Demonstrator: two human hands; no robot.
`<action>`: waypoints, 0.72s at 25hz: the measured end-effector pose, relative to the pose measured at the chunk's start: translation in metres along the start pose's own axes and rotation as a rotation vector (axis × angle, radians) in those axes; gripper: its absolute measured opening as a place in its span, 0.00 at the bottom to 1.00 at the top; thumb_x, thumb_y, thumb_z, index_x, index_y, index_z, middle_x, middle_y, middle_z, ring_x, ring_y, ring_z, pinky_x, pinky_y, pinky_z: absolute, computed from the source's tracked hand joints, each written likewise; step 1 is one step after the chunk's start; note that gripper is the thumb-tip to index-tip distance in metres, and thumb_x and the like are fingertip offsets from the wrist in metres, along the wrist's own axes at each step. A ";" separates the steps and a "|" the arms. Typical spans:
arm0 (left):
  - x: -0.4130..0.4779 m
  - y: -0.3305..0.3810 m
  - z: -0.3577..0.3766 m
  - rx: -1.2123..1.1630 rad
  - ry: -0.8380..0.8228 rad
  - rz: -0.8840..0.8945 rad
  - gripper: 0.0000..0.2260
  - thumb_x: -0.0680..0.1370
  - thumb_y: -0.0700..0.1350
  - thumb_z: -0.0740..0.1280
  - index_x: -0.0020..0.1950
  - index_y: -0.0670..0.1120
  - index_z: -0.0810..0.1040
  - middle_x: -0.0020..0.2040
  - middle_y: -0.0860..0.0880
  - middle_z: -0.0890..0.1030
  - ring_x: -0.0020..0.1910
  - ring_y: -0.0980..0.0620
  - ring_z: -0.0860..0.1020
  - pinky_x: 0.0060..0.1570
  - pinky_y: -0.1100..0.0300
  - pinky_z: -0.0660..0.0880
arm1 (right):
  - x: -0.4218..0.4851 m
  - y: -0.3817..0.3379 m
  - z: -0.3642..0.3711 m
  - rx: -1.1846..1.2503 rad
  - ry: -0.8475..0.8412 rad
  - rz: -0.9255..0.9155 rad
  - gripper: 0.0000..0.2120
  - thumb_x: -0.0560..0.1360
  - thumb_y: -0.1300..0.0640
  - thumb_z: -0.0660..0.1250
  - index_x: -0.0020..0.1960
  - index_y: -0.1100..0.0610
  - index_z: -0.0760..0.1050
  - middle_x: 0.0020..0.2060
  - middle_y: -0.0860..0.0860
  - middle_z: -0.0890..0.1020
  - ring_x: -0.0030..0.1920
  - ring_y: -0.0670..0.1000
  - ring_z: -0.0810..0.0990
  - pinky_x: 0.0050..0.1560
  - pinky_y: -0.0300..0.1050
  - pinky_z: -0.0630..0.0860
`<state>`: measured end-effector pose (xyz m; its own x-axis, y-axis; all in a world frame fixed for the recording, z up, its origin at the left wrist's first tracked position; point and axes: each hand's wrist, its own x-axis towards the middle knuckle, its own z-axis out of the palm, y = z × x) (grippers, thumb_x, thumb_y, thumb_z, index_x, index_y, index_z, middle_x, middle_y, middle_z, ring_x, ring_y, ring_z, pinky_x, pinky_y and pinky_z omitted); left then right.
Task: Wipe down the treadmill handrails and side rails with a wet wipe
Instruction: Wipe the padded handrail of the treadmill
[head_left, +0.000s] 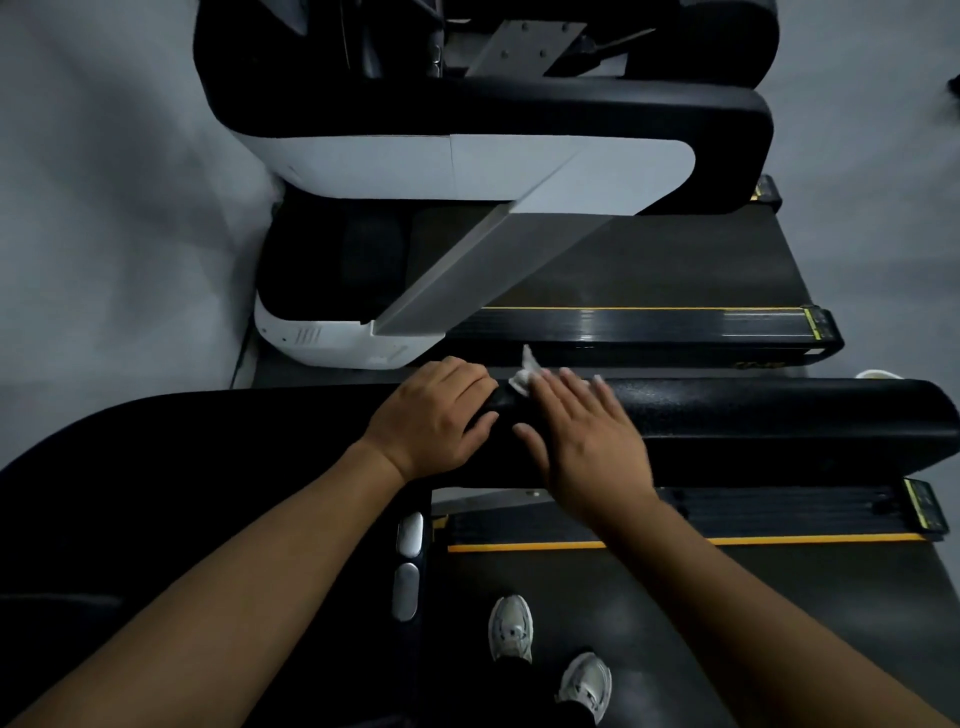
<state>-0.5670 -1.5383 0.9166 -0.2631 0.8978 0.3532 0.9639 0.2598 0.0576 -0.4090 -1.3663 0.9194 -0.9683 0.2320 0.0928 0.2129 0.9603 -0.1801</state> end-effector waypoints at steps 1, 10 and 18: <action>-0.001 0.000 0.000 0.003 0.005 0.002 0.15 0.81 0.50 0.66 0.61 0.40 0.80 0.57 0.42 0.81 0.54 0.43 0.78 0.56 0.48 0.76 | -0.001 0.011 -0.004 -0.019 0.024 0.031 0.32 0.84 0.38 0.46 0.78 0.56 0.68 0.74 0.54 0.74 0.78 0.55 0.67 0.80 0.56 0.58; -0.001 -0.001 0.003 -0.018 0.021 0.012 0.16 0.83 0.50 0.64 0.61 0.39 0.80 0.56 0.41 0.81 0.54 0.42 0.78 0.56 0.47 0.76 | 0.030 -0.008 -0.005 0.074 -0.032 -0.052 0.32 0.84 0.38 0.45 0.73 0.56 0.73 0.69 0.54 0.79 0.71 0.54 0.74 0.78 0.54 0.60; -0.002 -0.003 0.002 -0.058 -0.002 0.004 0.16 0.83 0.50 0.64 0.61 0.39 0.80 0.56 0.41 0.81 0.54 0.43 0.78 0.57 0.48 0.75 | 0.031 -0.021 -0.001 0.101 -0.057 -0.094 0.34 0.84 0.35 0.44 0.77 0.55 0.70 0.72 0.54 0.77 0.73 0.55 0.73 0.78 0.55 0.62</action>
<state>-0.5699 -1.5402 0.9135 -0.2594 0.8993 0.3520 0.9656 0.2354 0.1102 -0.4430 -1.3796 0.9270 -0.9898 0.1296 0.0592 0.1090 0.9563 -0.2711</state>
